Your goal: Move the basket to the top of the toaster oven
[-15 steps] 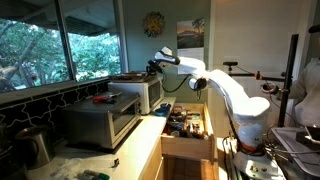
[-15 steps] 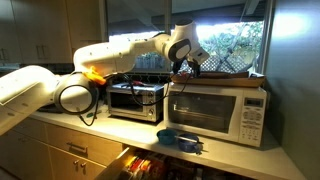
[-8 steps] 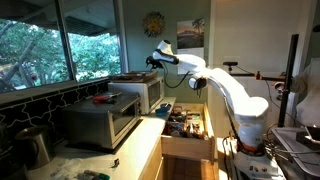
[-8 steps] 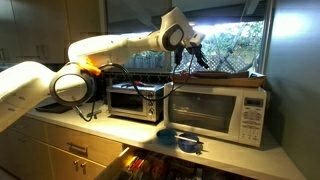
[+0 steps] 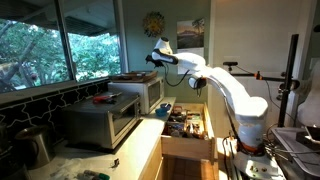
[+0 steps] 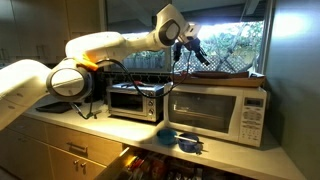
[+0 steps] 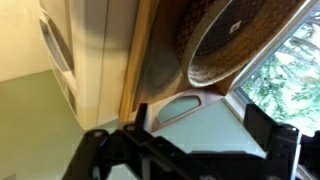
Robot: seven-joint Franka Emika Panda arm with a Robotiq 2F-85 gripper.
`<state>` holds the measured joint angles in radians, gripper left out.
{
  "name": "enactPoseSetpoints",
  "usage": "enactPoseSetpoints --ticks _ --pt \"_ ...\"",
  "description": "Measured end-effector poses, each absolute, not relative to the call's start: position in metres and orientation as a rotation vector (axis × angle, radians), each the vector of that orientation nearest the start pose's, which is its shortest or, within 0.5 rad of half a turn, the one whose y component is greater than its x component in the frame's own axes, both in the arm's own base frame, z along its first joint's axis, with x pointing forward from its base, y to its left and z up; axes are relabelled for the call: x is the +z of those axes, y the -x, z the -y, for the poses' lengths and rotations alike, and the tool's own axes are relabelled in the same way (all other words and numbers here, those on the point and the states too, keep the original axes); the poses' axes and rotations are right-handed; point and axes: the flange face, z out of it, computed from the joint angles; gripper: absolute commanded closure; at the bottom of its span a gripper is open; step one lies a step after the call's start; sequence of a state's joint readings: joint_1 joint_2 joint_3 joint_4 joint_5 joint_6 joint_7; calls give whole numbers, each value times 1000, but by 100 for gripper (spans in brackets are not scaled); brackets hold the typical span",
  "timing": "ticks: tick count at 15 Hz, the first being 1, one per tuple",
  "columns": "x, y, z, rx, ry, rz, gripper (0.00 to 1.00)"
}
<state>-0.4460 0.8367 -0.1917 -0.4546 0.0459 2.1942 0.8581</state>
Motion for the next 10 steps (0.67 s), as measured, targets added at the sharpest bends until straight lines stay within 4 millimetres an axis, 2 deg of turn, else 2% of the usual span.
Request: enactPoseSetpoints --ticks 2,5,8,10 --pt "663 -681 373 -1370 2157 -1891 0" --pt "637 -705 350 -1472 2161 -2041 0" --pt "619 -724 327 -1637 2178 -2132 2" --pt "615 -730 319 -1777 2193 -2148 1"
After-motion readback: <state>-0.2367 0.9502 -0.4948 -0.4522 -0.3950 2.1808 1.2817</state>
